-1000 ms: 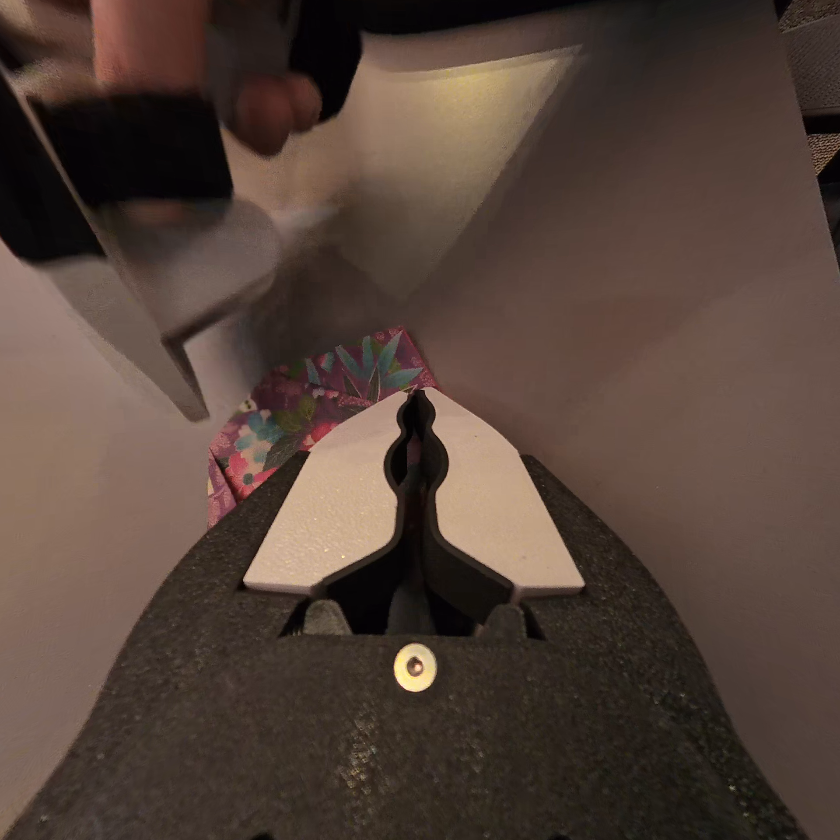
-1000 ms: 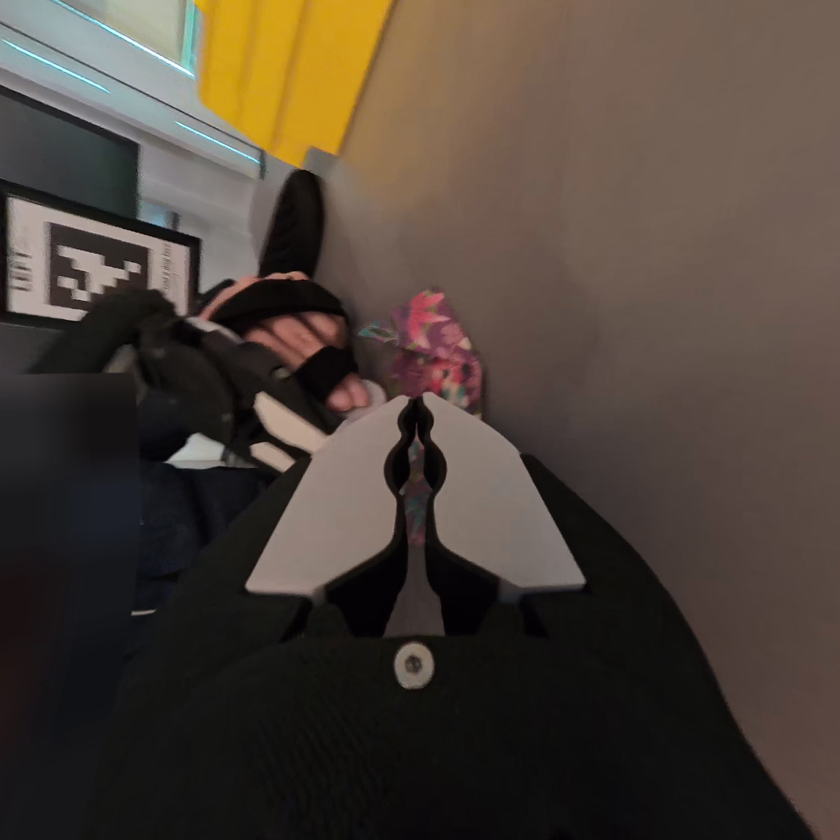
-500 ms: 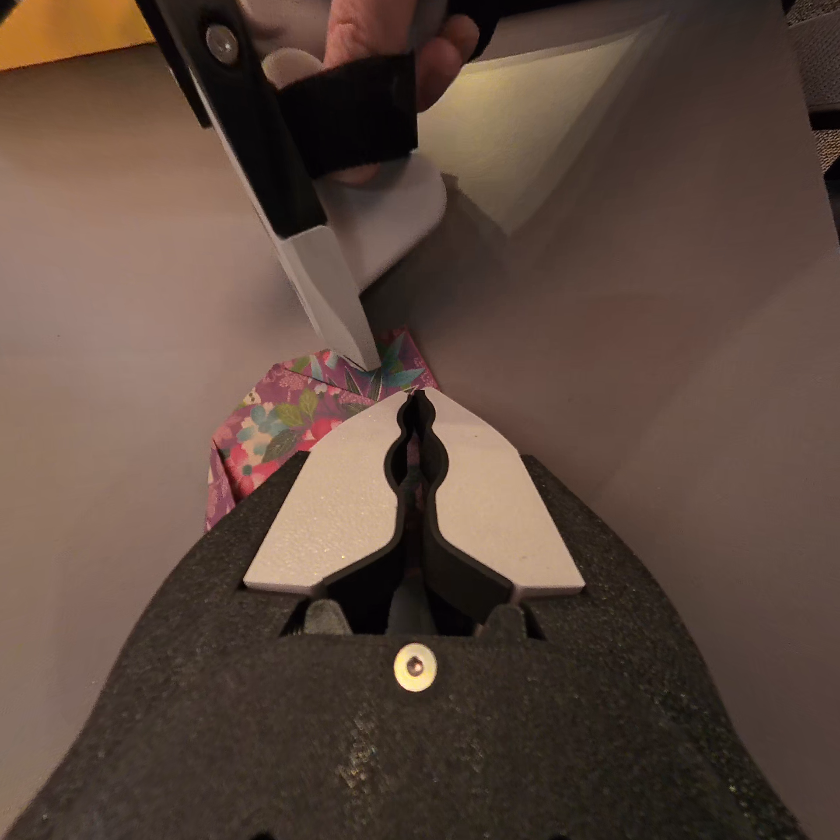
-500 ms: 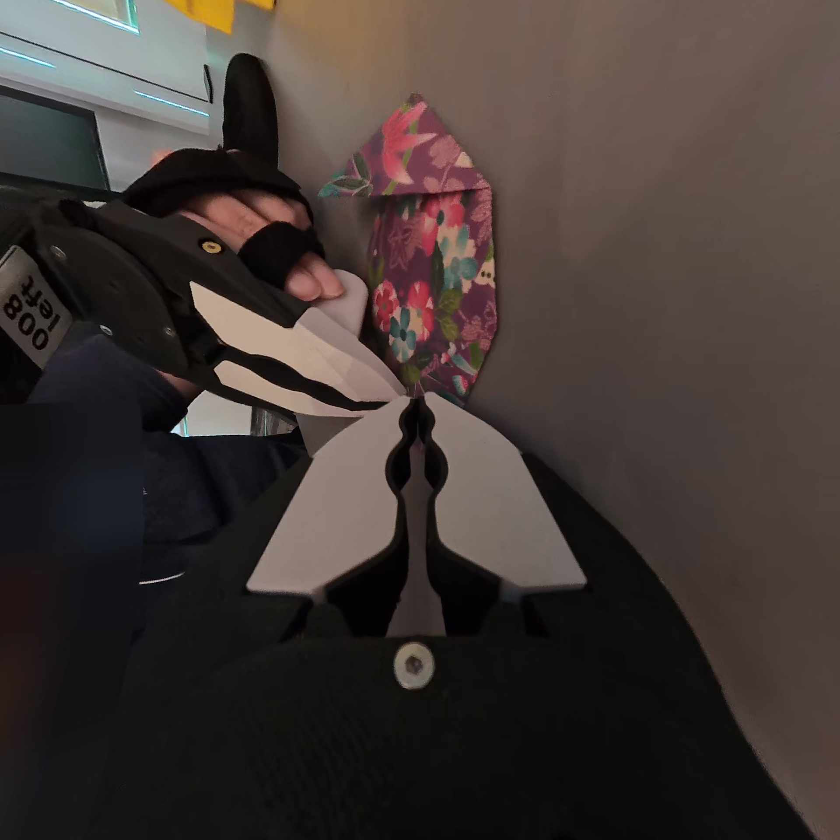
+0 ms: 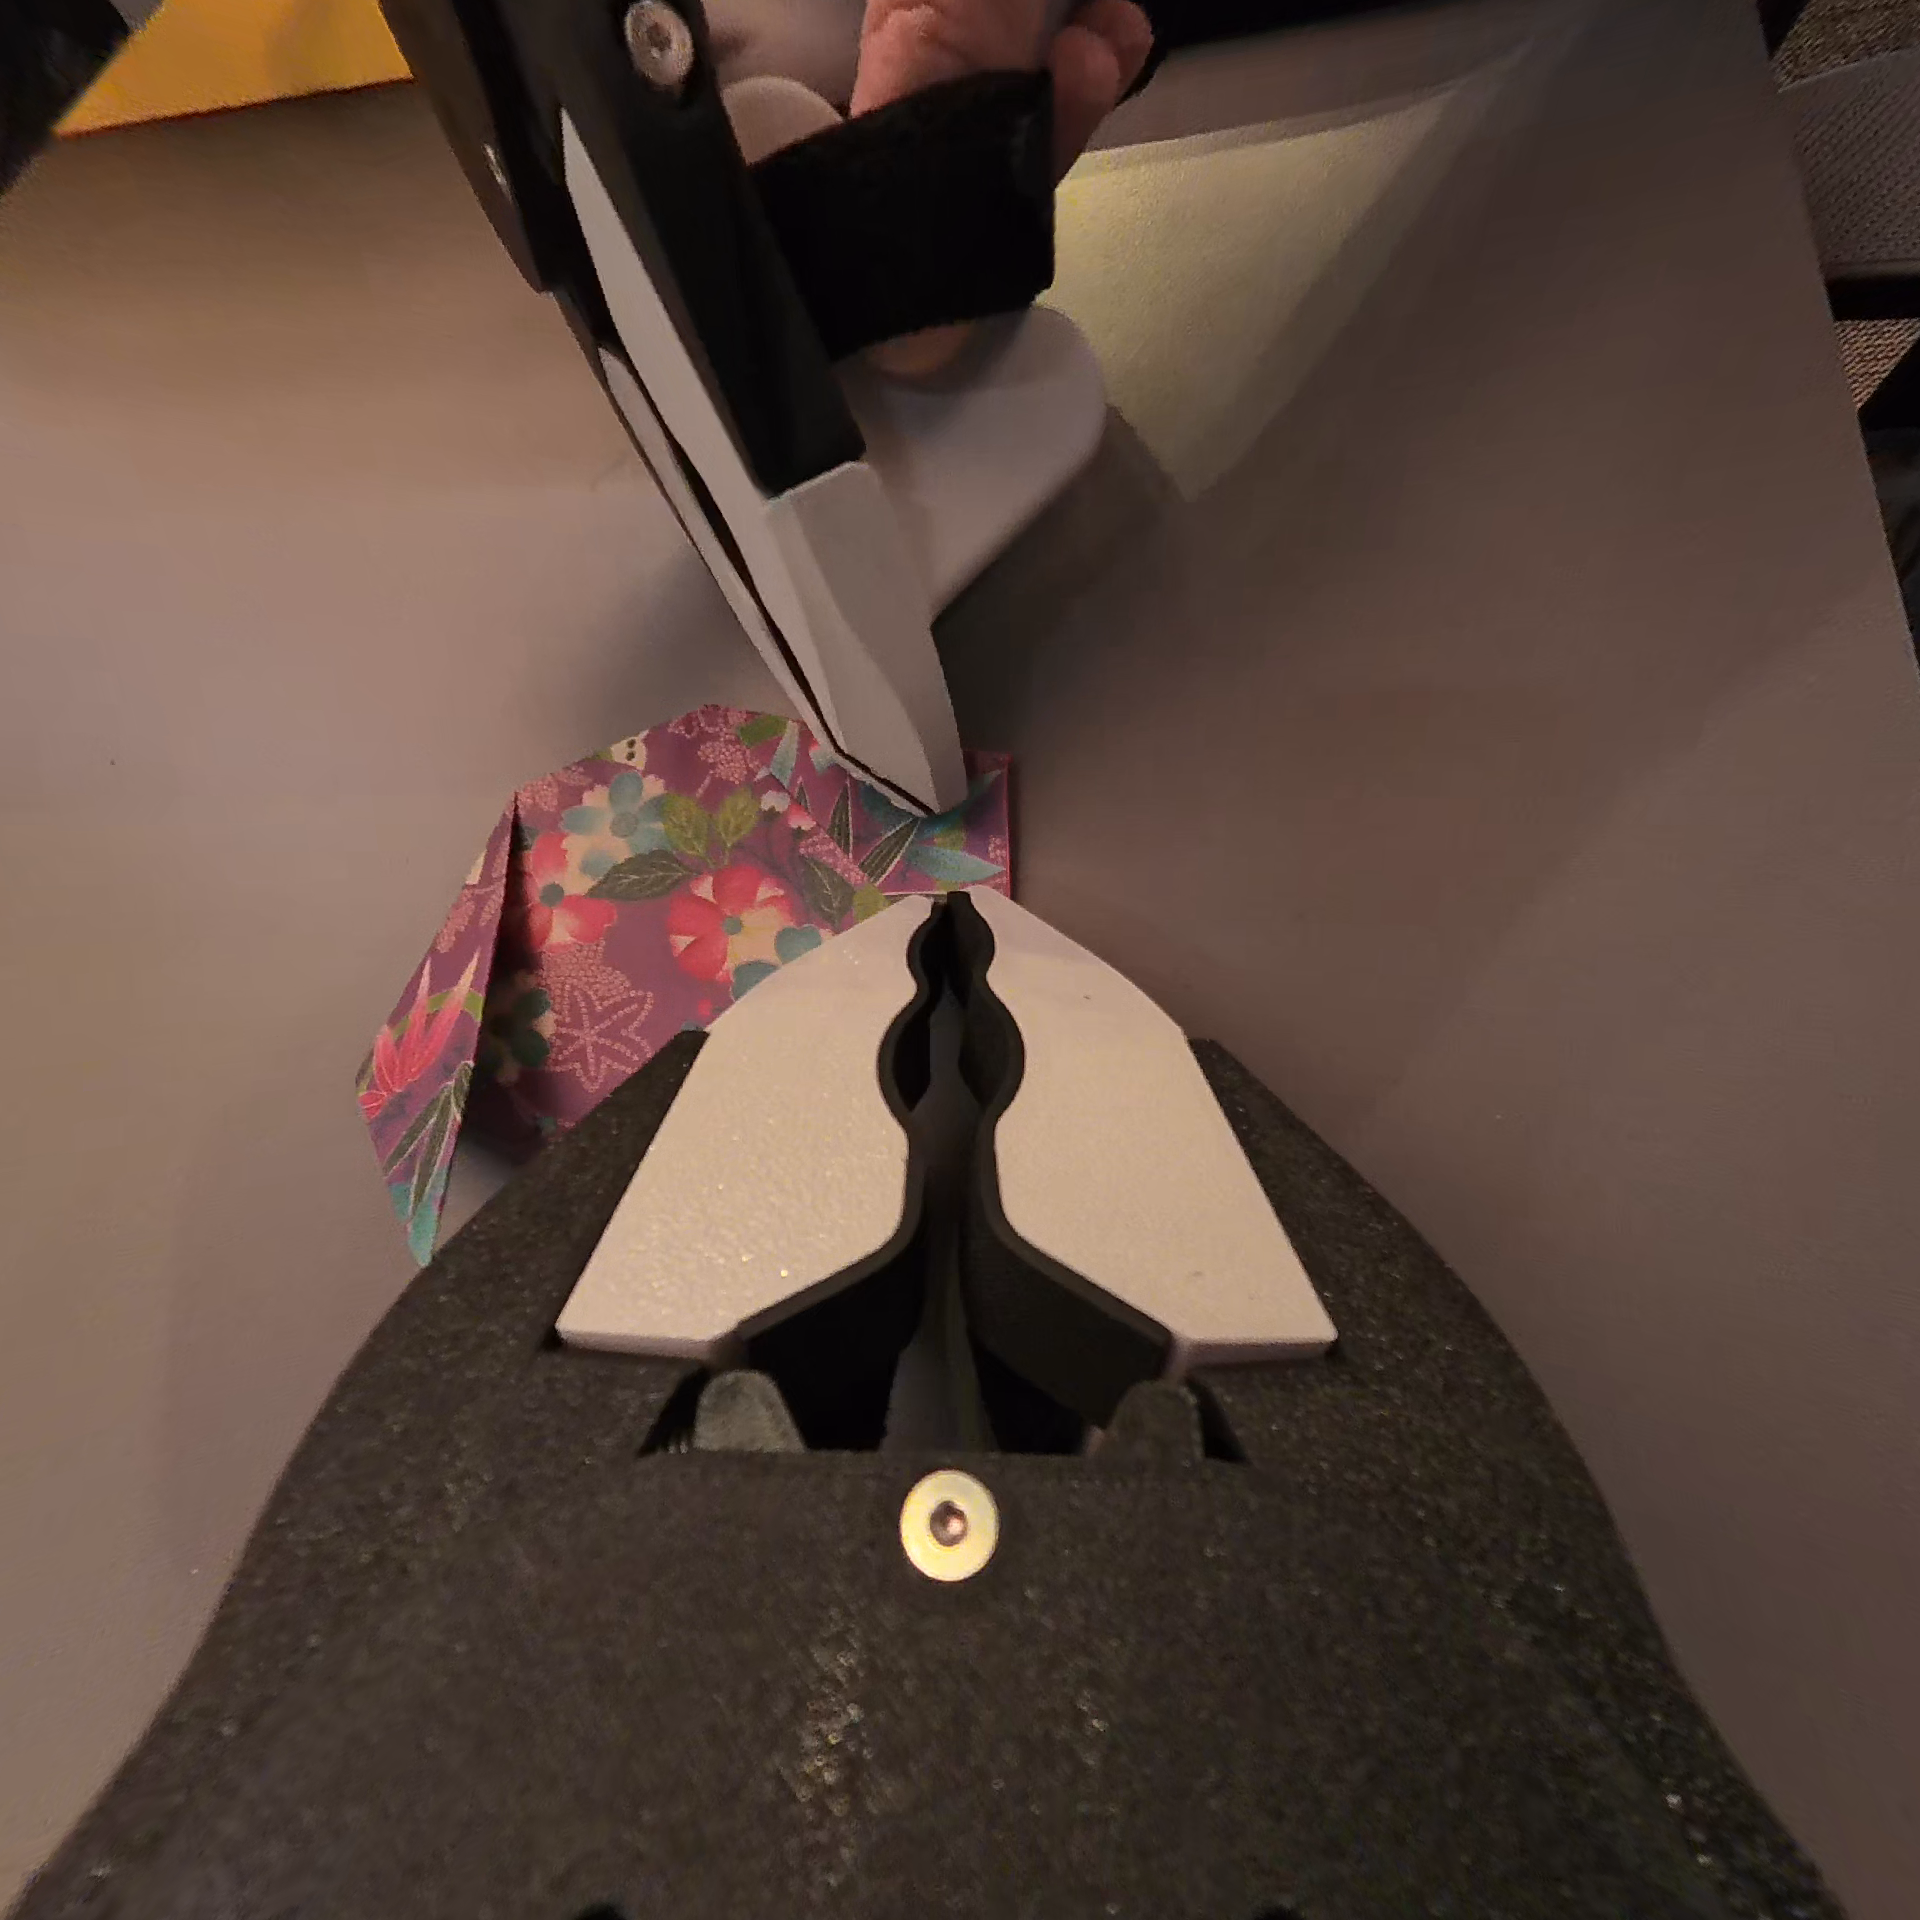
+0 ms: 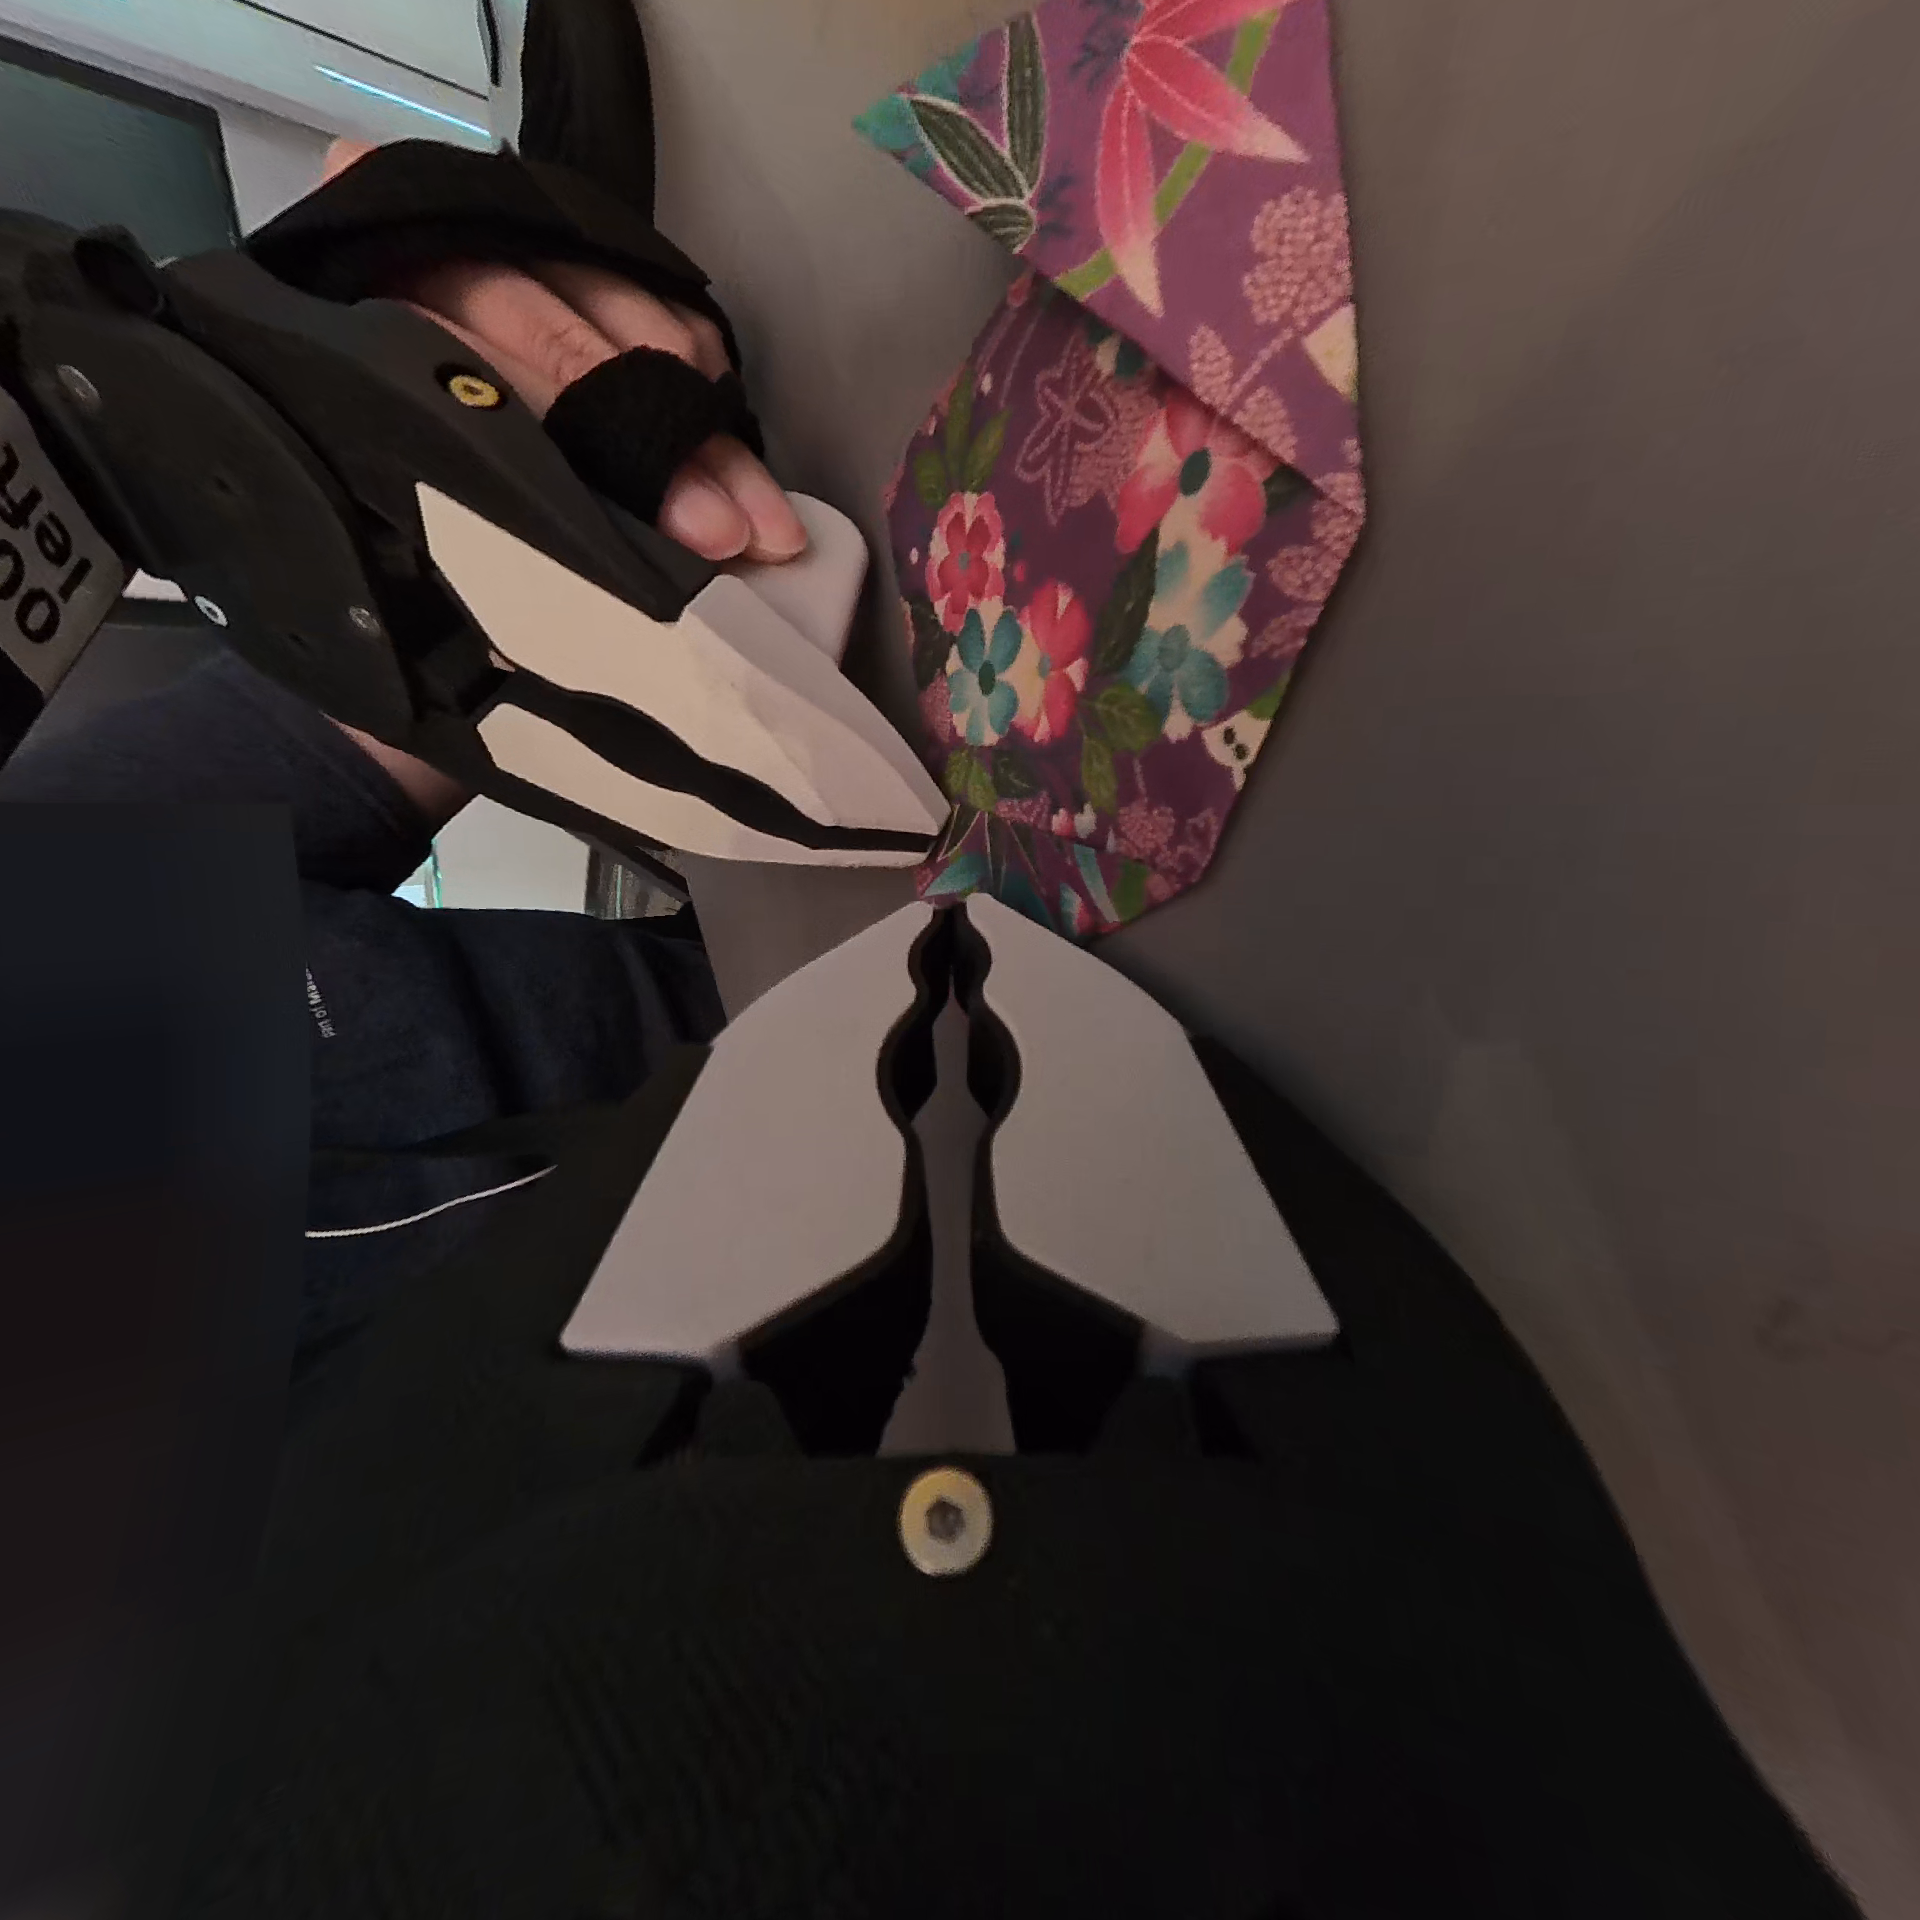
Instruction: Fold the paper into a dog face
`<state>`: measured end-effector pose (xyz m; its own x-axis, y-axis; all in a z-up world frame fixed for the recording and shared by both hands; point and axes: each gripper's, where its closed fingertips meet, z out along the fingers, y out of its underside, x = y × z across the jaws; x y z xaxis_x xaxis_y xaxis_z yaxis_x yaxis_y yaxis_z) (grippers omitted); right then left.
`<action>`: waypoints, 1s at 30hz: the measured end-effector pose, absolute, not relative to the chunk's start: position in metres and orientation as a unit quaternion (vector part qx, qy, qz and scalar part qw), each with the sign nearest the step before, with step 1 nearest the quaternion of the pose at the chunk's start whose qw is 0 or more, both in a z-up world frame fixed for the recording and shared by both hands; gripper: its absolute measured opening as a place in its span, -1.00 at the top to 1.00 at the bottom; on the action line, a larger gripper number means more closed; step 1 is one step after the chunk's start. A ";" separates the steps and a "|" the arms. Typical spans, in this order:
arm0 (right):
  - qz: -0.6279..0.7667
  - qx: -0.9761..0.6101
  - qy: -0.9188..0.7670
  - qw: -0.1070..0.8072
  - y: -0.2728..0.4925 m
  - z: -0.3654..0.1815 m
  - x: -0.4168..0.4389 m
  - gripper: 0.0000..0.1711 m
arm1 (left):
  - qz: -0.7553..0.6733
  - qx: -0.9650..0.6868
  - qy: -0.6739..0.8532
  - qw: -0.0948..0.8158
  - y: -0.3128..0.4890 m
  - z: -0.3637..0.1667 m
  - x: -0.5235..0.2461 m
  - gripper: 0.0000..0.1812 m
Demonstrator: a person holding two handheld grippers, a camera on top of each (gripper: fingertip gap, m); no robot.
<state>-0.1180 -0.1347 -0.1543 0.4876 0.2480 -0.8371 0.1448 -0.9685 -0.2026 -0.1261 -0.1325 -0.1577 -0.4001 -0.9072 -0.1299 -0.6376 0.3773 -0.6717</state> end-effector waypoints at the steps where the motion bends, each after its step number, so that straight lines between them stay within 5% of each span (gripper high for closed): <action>1: 0.490 -0.862 -0.117 0.054 -0.135 -0.154 -0.118 0.98 | -0.272 -0.489 0.791 0.247 -0.133 -0.158 -0.126 0.99; 30: 0.438 -0.875 -0.203 -0.032 -0.150 -0.150 -0.123 0.98 | -0.276 -0.490 0.790 0.245 -0.133 -0.158 -0.126 0.99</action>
<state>-0.1231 -0.1502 -0.1501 0.5333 0.3275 -0.7800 0.3835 -0.9154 -0.1221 -0.1261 -0.1329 -0.1576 -0.3998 -0.9092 -0.1164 -0.6395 0.3676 -0.6752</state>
